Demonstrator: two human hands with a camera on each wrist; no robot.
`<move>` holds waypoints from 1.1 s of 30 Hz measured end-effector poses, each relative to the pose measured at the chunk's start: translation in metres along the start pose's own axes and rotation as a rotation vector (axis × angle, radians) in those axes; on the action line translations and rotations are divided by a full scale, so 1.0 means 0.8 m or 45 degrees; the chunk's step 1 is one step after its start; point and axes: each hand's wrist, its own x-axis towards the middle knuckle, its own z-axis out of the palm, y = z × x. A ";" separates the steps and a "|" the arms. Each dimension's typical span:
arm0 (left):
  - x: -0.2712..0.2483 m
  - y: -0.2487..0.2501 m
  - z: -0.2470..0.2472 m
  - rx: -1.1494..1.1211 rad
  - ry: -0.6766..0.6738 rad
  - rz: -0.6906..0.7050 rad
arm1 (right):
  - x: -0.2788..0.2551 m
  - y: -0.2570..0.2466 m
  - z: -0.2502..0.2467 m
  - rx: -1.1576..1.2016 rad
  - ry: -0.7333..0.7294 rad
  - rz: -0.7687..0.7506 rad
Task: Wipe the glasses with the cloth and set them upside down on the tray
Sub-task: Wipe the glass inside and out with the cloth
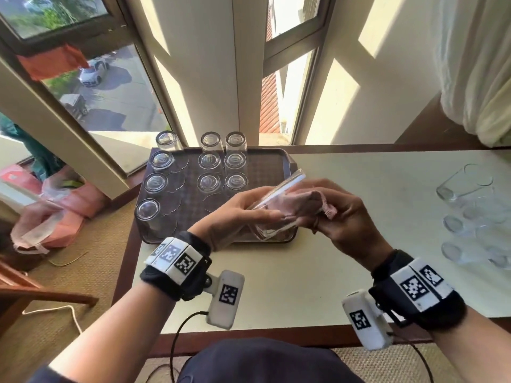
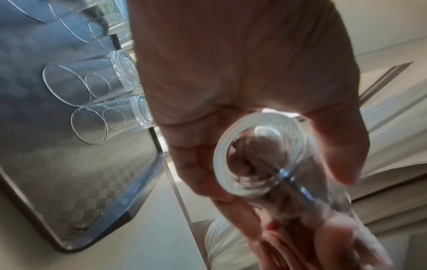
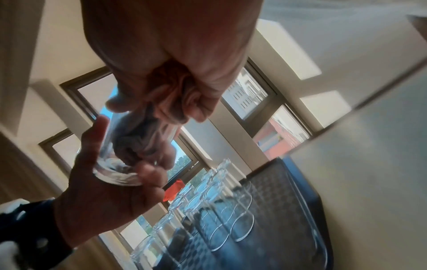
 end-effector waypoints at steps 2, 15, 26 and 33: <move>-0.001 -0.001 0.002 0.028 0.082 0.104 | 0.004 -0.007 -0.002 -0.030 -0.094 0.091; 0.000 0.000 0.025 0.227 0.387 0.291 | 0.011 -0.017 -0.002 0.337 0.154 0.482; 0.005 -0.002 0.007 1.550 0.487 0.954 | 0.011 -0.017 -0.007 0.615 0.100 0.784; -0.004 -0.004 0.024 0.112 0.468 0.332 | 0.012 -0.017 -0.002 0.746 0.087 0.695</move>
